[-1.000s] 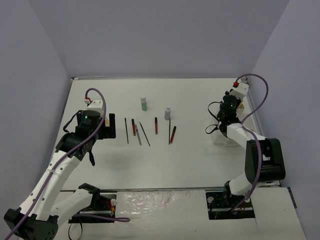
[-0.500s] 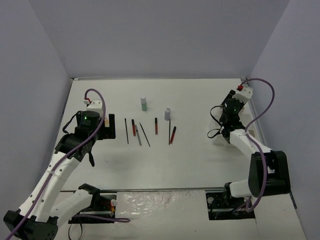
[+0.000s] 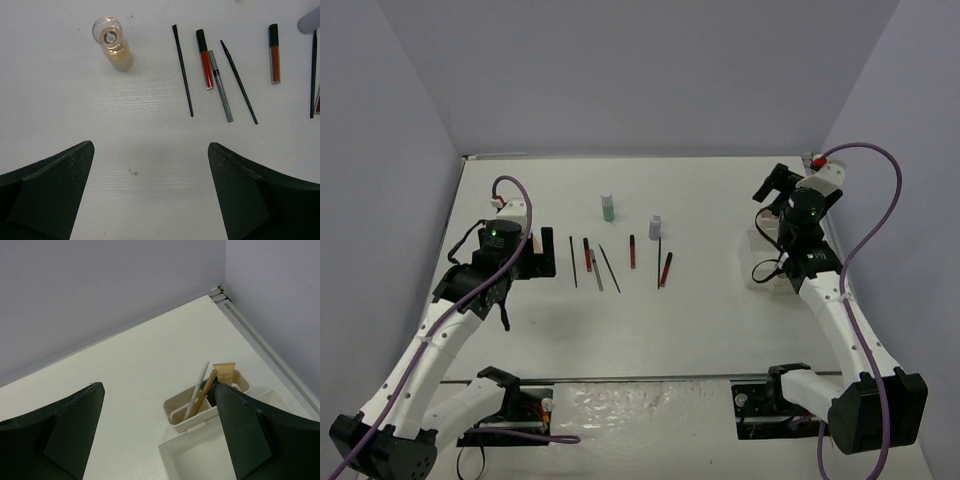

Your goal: Organize the makeup

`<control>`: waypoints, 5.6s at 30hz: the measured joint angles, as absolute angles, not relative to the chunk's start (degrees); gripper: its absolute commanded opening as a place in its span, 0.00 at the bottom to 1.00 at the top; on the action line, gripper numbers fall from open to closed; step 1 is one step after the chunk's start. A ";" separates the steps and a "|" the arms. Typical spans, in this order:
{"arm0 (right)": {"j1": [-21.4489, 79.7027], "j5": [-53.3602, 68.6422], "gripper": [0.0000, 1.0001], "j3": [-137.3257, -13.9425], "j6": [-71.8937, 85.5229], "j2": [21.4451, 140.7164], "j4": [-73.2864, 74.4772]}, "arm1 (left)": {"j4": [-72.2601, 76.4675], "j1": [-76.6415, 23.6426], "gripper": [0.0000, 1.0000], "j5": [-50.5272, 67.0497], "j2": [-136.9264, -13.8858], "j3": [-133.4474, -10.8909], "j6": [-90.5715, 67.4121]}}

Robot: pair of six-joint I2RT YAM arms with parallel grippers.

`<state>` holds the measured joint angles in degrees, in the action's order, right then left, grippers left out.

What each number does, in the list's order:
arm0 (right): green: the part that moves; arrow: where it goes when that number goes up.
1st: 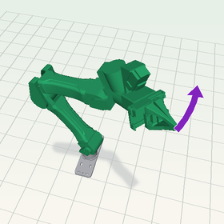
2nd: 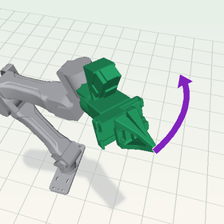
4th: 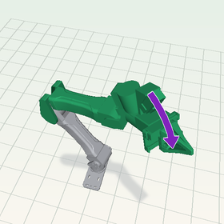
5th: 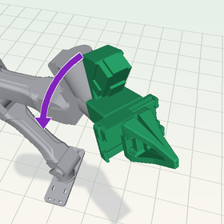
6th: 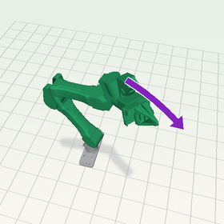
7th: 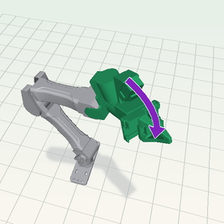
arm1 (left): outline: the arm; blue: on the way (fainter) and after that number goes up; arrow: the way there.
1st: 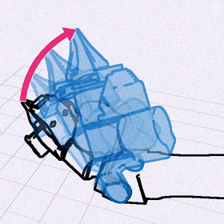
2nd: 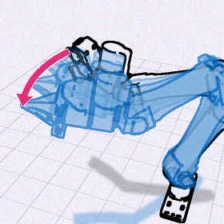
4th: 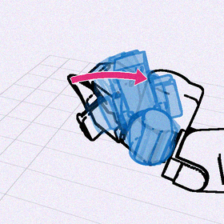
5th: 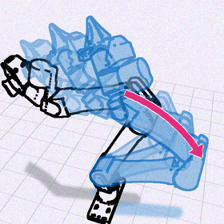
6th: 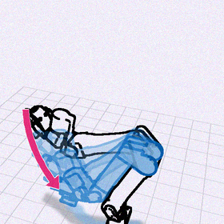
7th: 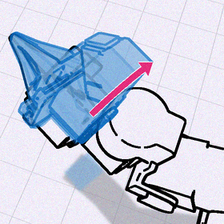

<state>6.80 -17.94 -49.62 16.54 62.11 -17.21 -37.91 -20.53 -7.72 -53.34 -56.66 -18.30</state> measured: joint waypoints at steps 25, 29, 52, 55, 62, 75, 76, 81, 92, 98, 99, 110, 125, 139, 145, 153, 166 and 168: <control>6.85 -2.08 1.00 -40.43 21.65 41.31 3.76 | -38.35 -31.94 0.83 -2.76 -98.43 -70.39 -42.58; 6.85 -2.07 1.00 -39.35 21.64 40.16 4.89 | -38.20 -32.62 0.68 -2.76 -103.09 -71.11 -44.26; 6.85 -2.11 1.00 -38.98 21.63 39.46 4.99 | -36.46 -34.02 0.09 -3.40 -107.92 -73.43 -47.26; 6.85 -2.11 1.00 -38.98 21.63 39.42 4.99 | -36.38 -34.02 0.01 -3.42 -107.90 -73.43 -47.35; 6.85 -2.11 1.00 -38.98 21.63 39.10 4.99 | -36.47 -34.02 0.00 -3.43 -107.75 -73.43 -47.37; 7.11 12.69 0.99 -45.51 20.92 42.26 6.96 | -35.06 -44.34 0.00 -12.09 -91.94 -74.47 -33.96; 7.23 15.07 0.98 -46.88 21.03 43.22 7.02 | -33.31 -46.76 0.00 -12.96 -89.60 -74.54 -31.64; 8.29 26.00 0.97 -53.11 21.49 48.78 6.34 | -22.66 -54.28 0.00 -11.99 -78.75 -71.14 -20.20; 16.02 37.37 0.93 -59.05 22.17 55.72 3.63 | -14.42 -57.71 0.00 -6.10 -74.71 -69.87 -7.68; 16.94 40.27 0.86 -59.05 23.31 56.86 0.86 | -13.03 -57.80 0.00 -4.17 -75.13 -69.95 -6.24; 16.96 40.50 0.84 -59.05 23.45 57.12 0.54 | -12.73 -57.80 0.00 -3.97 -75.13 -70.01 -6.14; 18.08 41.42 0.51 -58.98 24.48 59.53 -1.46 | -10.64 -58.08 0.00 -1.60 -76.14 -73.21 -5.19; 18.11 39.93 0.00 -57.65 25.23 59.53 -3.21 | -9.97 -58.08 0.63 -1.65 -79.55 -74.63 -5.37; 18.18 9.31 0.00 -58.05 17.22 60.03 0.58 | -15.40 -51.42 0.97 -7.80 -75.98 -72.08 -12.24; 12.84 -9.53 0.00 -59.42 14.57 64.09 -1.68 | -27.49 -37.45 0.97 -9.99 -67.22 -70.52 -16.25; 6.36 -19.53 0.00 -59.42 13.46 70.32 -8.74 | -35.43 -30.72 0.97 -13.02 -54.17 -66.44 -16.54; 3.74 -20.92 0.00 -58.09 13.22 80.49 -16.03 | -37.52 -25.98 0.97 -13.39 -52.18 -58.20 -16.10; 3.72 -20.69 0.00 -57.16 13.47 81.28 -16.51 | -37.46 -25.67 0.97 -13.16 -52.11 -58.15 -16.10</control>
